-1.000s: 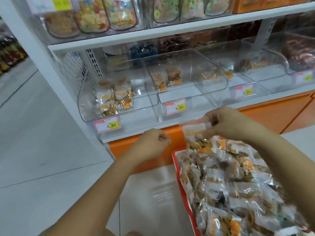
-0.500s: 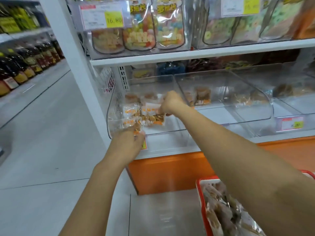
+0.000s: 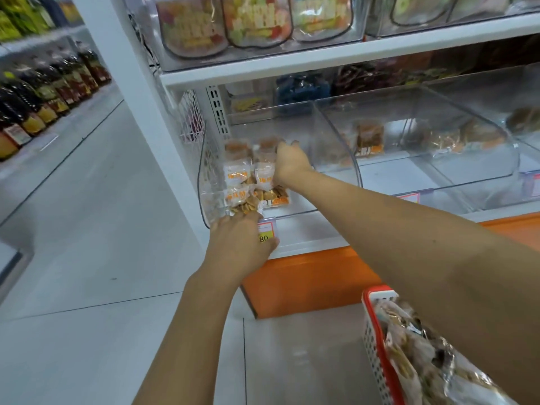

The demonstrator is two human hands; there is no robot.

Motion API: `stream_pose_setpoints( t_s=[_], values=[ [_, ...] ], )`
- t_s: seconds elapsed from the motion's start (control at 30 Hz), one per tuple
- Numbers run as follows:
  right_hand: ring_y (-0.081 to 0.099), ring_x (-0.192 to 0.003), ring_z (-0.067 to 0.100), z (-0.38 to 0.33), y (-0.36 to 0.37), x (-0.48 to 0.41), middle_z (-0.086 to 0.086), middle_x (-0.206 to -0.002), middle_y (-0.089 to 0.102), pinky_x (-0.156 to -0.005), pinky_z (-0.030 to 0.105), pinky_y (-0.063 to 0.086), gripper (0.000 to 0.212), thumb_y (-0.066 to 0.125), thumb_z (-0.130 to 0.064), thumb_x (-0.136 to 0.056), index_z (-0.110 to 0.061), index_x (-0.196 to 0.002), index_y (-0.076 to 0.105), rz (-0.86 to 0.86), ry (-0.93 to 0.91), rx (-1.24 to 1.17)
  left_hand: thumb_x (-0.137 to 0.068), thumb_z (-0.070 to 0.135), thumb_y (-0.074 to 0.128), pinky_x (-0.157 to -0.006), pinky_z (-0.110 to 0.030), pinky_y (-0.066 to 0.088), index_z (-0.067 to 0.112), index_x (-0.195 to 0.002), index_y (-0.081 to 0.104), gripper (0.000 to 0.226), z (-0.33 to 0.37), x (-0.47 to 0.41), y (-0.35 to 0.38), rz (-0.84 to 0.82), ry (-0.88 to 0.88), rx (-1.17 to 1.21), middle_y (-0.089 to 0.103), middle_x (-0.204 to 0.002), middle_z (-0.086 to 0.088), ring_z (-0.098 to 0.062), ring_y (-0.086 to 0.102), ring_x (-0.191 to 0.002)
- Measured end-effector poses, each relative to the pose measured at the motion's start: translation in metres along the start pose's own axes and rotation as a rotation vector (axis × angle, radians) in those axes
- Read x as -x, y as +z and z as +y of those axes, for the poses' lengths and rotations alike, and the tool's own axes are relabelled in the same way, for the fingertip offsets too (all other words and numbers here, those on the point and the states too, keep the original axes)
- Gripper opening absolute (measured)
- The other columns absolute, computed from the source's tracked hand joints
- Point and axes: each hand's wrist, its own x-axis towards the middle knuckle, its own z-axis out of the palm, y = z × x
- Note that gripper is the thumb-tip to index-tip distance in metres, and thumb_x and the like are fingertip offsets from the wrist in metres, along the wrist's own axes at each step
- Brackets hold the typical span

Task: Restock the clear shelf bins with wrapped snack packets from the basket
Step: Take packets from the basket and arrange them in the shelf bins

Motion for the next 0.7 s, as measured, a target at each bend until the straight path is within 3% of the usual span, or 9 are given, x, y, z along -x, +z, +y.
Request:
stream_pose_setpoints(
  t_s=[0.1, 0.23, 0.3, 0.37, 0.43, 0.5, 0.6, 0.7],
  values=[
    [0.052, -0.119, 0.031, 0.000, -0.014, 0.013, 0.017, -0.136, 0.040, -0.095, 0.033, 0.044, 0.055, 0.069, -0.007, -0.083, -0.009, -0.131, 0.044, -0.012, -0.064, 0.016, -0.088, 0.043, 0.059, -0.096, -0.032, 0.035, 0.017, -0.130, 0.050, 0.050, 0.003, 0.002, -0.002, 0.005, -0.001, 0.074, 0.059, -0.127, -0.006, -0.025, 0.053, -0.117],
    [0.062, -0.100, 0.026, 0.007, -0.054, 0.056, 0.011, -0.105, 0.067, -0.076, 0.028, 0.047, 0.020, 0.062, -0.008, -0.084, -0.004, -0.103, 0.067, 0.027, -0.253, 0.050, -0.091, 0.026, 0.062, -0.092, -0.022, 0.039, 0.017, -0.132, 0.051, 0.043, 0.024, 0.017, -0.011, 0.151, 0.074, 0.558, 0.057, -0.125, 0.003, -0.013, 0.053, -0.114],
    [0.063, -0.089, 0.024, 0.020, -0.074, 0.090, 0.011, -0.093, 0.069, -0.072, 0.029, 0.047, 0.015, 0.063, -0.014, -0.085, -0.003, -0.091, 0.069, 0.046, -0.319, 0.024, -0.093, 0.023, 0.058, -0.088, -0.021, 0.044, 0.017, -0.118, 0.060, 0.026, 0.045, 0.028, -0.013, 0.251, 0.127, 0.663, 0.063, -0.111, 0.007, -0.008, 0.057, -0.101],
    [0.063, -0.084, 0.025, 0.039, -0.086, 0.130, 0.012, -0.089, 0.070, -0.072, 0.033, 0.048, 0.019, 0.062, -0.018, -0.086, 0.000, -0.088, 0.069, 0.044, -0.342, 0.033, -0.094, 0.022, 0.055, -0.070, -0.017, 0.044, 0.016, -0.095, 0.063, 0.010, 0.063, 0.041, -0.007, 0.244, 0.155, 0.670, 0.065, -0.087, 0.007, -0.007, 0.059, -0.079],
    [0.061, -0.081, 0.025, 0.064, -0.092, 0.166, 0.011, -0.084, 0.068, -0.071, 0.035, 0.047, 0.021, 0.063, -0.021, -0.086, -0.001, -0.084, 0.066, 0.021, -0.354, 0.061, -0.094, 0.025, 0.054, -0.058, -0.022, 0.038, 0.017, -0.075, 0.056, 0.020, 0.080, 0.054, 0.008, 0.126, 0.209, 0.546, 0.055, -0.064, 0.007, -0.010, 0.052, -0.061],
    [0.054, -0.077, 0.021, 0.090, -0.097, 0.197, 0.002, -0.074, 0.060, -0.068, 0.031, 0.044, 0.018, 0.064, -0.023, -0.086, -0.010, -0.074, 0.058, -0.056, -0.332, 0.086, -0.094, 0.028, 0.054, -0.061, -0.032, 0.038, 0.022, -0.066, 0.047, 0.029, 0.097, 0.068, 0.031, -0.087, 0.276, 0.398, 0.047, -0.059, 0.007, -0.016, 0.046, -0.060],
    [0.049, -0.076, 0.017, 0.131, -0.092, 0.230, -0.003, -0.071, 0.052, -0.066, 0.027, 0.036, 0.022, 0.063, -0.023, -0.087, -0.017, -0.069, 0.051, -0.220, -0.255, 0.178, -0.094, 0.030, 0.051, -0.062, -0.030, 0.040, 0.020, -0.070, 0.053, 0.026, 0.123, 0.095, 0.075, -0.395, 0.299, 0.245, 0.055, -0.068, 0.002, -0.015, 0.048, -0.065],
    [0.059, -0.081, 0.020, 0.177, -0.064, 0.253, 0.005, -0.086, 0.065, -0.068, 0.028, 0.046, 0.013, 0.060, -0.021, -0.087, -0.010, -0.082, 0.064, -0.347, -0.108, 0.238, -0.097, 0.031, 0.047, -0.066, -0.030, 0.043, 0.011, -0.080, 0.059, 0.029, 0.145, 0.122, 0.107, -0.559, 0.238, 0.278, 0.064, -0.085, -0.012, -0.021, 0.057, -0.075]
  ],
)
